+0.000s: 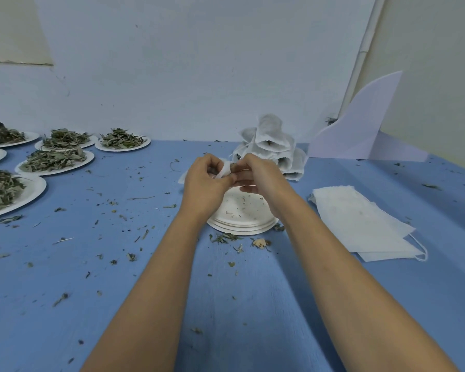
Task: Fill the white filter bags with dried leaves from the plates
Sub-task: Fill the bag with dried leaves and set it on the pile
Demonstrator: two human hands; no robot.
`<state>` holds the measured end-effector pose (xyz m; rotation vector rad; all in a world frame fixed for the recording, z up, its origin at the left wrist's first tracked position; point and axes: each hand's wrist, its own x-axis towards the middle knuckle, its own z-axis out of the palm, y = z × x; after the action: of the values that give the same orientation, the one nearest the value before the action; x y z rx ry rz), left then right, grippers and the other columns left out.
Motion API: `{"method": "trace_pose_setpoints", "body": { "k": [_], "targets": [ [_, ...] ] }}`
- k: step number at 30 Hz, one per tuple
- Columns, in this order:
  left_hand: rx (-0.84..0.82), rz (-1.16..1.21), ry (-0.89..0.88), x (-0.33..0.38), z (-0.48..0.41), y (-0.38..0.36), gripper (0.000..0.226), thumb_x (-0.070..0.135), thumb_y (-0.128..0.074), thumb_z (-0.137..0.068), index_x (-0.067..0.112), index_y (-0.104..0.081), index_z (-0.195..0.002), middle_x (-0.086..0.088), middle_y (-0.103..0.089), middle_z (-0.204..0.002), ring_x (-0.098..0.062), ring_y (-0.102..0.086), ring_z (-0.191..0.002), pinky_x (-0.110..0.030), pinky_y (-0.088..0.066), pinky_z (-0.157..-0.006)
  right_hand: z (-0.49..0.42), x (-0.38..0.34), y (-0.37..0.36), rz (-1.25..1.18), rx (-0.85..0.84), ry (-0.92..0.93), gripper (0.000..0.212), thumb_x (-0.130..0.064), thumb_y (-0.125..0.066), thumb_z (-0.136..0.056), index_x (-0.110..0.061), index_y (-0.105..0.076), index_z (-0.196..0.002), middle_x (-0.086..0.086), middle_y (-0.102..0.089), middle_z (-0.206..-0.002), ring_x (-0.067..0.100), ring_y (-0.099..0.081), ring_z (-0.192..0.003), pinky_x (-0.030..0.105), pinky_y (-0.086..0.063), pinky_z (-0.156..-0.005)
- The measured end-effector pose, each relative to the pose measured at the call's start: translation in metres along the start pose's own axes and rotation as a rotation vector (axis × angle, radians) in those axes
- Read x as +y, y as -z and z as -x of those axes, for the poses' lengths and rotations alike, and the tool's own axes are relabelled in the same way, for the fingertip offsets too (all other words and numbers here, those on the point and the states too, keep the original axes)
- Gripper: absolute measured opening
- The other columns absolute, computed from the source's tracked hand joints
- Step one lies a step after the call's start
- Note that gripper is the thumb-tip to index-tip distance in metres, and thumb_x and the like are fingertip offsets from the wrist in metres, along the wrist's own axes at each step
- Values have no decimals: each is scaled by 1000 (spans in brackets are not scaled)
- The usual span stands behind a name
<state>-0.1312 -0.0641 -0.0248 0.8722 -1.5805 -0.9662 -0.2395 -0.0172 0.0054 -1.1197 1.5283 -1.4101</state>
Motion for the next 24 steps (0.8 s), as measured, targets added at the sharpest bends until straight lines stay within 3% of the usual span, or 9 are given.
{"method": "trace_pose_setpoints", "body": {
  "k": [5, 9, 13, 16, 19, 21, 24],
  "targets": [
    [43, 56, 26, -3, 1, 2, 31, -2, -67, -78, 18, -47, -67, 6, -53, -66, -8, -50, -62, -15, -42, -57, -2, 5, -3, -28, 1, 22, 23, -11, -50, -85, -9, -70, -74, 1, -71, -76, 12, -58, -66, 20, -50, -59],
    [81, 77, 26, -4, 0, 4, 32, -7, -61, -79, 18, -44, -66, 7, -46, -64, -6, -43, -58, -15, -37, -52, -2, 1, -2, -130, 141, 130, 16, -4, -56, -84, -9, -70, -78, 4, -68, -82, 12, -64, -60, 20, -51, -53],
    [37, 118, 14, -3, 0, 5, 32, -9, -62, -77, 16, -46, -66, 8, -47, -61, 0, -46, -52, -12, -38, -50, -1, 7, 0, 254, 165, 259, 17, -12, -66, -83, -17, -69, -99, 1, -65, -90, 17, -66, -70, 30, -57, -61],
    [14, 104, 2, -2, 3, 2, 32, -9, -62, -77, 16, -46, -65, 8, -48, -59, 0, -47, -52, -11, -38, -48, 0, 10, -5, 438, 229, 348, 11, -14, -67, -83, -14, -72, -93, 0, -67, -79, 21, -67, -75, 39, -56, -73],
    [157, 44, 9, -5, 1, 2, 35, -6, -62, -77, 18, -41, -62, 6, -43, -59, -7, -37, -54, -14, -32, -47, 1, 9, -10, 489, 278, 423, 4, -13, -66, -78, -17, -68, -78, -4, -62, -66, 5, -55, -61, 22, -44, -59],
    [264, -2, 12, -5, 0, 3, 37, -8, -58, -75, 19, -38, -60, 6, -40, -59, -8, -33, -54, -14, -28, -45, 3, 9, -15, 487, 241, 449, 11, -17, -68, -76, -20, -61, -68, -8, -56, -59, 2, -47, -53, 12, -35, -50],
    [355, -27, 6, -2, 3, 3, 35, -12, -51, -70, 18, -35, -61, 6, -37, -61, -7, -29, -55, -15, -26, -44, 8, 9, -19, 458, 123, 446, 18, -15, -69, -73, -21, -56, -62, -11, -48, -52, 0, -43, -49, 10, -34, -48]
  ]
}}
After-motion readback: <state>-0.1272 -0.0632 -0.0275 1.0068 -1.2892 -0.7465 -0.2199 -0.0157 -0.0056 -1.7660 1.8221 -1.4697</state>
